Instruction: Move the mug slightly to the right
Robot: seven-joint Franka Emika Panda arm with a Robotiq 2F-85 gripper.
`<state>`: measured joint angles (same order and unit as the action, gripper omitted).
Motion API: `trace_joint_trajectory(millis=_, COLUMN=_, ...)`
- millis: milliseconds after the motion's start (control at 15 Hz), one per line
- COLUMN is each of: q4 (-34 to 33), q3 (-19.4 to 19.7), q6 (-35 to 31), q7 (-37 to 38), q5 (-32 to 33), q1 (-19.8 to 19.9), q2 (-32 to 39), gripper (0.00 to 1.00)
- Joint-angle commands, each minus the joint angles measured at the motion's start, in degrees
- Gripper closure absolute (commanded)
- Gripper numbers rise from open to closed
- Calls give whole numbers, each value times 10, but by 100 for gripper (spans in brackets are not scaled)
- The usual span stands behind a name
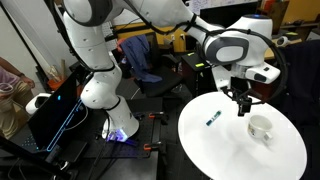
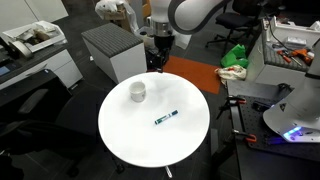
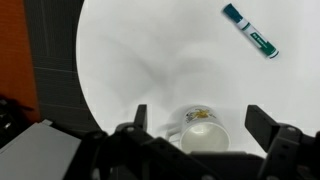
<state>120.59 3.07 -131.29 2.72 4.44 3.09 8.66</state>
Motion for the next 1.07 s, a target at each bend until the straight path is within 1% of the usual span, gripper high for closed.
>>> trace_joint_trajectory(millis=0, q4=-43, q3=3, q6=31, q7=-9, q5=33, q1=-4, q2=27, gripper=0)
trace_joint_trajectory(millis=200, q4=-57, q3=-1, q6=49, q7=-42, q5=44, q1=-5, q2=34, gripper=0)
trace_joint_trajectory(millis=600, q4=-84, q3=-23, q6=118, q7=-190, q5=50, q1=-9, q2=32, gripper=0)
trace_joint_trajectory(millis=800, q4=-99, q3=-30, q6=149, q7=-260, q5=71, q1=-11, q2=35, gripper=0)
trace_joint_trajectory(millis=1000, q4=-103, q3=-34, q6=166, q7=-342, q5=91, q1=-8, q2=34, gripper=0)
